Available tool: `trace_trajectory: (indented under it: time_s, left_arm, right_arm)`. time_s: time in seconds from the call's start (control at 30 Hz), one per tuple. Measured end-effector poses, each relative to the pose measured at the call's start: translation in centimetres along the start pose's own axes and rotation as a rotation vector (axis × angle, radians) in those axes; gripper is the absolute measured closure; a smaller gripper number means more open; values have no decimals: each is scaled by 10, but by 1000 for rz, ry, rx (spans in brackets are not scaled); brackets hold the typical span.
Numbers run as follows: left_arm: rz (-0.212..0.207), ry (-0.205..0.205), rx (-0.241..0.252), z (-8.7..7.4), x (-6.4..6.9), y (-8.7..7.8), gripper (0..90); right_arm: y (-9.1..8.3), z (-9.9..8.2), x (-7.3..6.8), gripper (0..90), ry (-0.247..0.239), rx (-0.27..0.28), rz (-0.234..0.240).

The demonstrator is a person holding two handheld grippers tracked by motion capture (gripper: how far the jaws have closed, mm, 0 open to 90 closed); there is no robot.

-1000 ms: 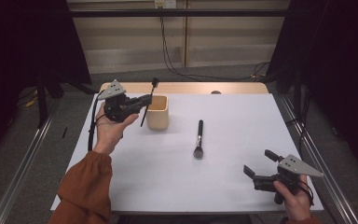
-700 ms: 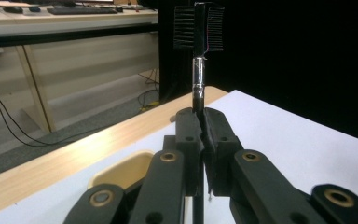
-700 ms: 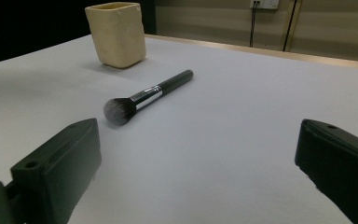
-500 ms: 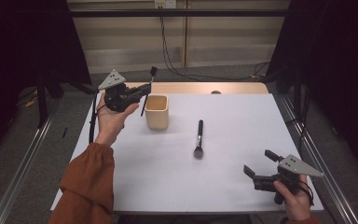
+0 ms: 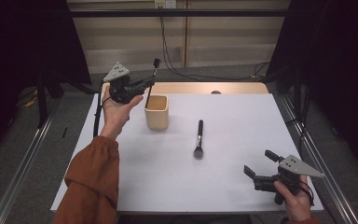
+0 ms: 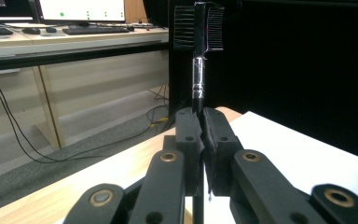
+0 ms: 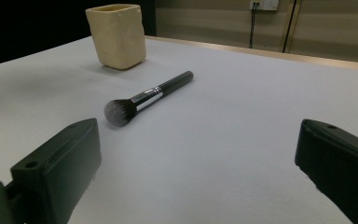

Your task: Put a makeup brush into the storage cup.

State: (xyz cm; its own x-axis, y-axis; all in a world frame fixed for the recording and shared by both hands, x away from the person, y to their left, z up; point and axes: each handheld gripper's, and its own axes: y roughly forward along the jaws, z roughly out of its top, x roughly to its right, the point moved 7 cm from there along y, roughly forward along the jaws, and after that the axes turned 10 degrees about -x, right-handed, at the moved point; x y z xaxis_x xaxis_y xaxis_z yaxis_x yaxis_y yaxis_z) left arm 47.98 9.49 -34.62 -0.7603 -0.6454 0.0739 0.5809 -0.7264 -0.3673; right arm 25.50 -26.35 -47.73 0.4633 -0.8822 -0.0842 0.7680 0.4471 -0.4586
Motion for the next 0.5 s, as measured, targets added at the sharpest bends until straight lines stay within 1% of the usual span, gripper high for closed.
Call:
trace_trajectory:
  time_s: [0.07, 0.17, 0.23, 0.3, 0.37, 0.5]
  left_arm:
    - [-2, -10, 5, -1, -2, 4, 857]
    - [8, -12, -6, -3, -6, 10, 858]
    - [10, -26, 2, -4, -9, 12, 857]
    - [9, -26, 6, -5, -10, 15, 857]
    - [14, -11, -2, -7, -11, 17, 857]
    - [21, -9, -5, -9, -13, 20, 857]
  right_arm:
    - [0, 0, 0, 0, 0, 0, -1]
    - [0, 0, 0, 0, 3, 0, -2]
    - [-1, 0, 0, 0, 4, 2, -3]
    - [-1, 0, 0, 0, 3, 3, -4]
    - [-1, 0, 0, 0, 4, 4, -5]
    - [-2, 0, 0, 1, -1, 3, -4]
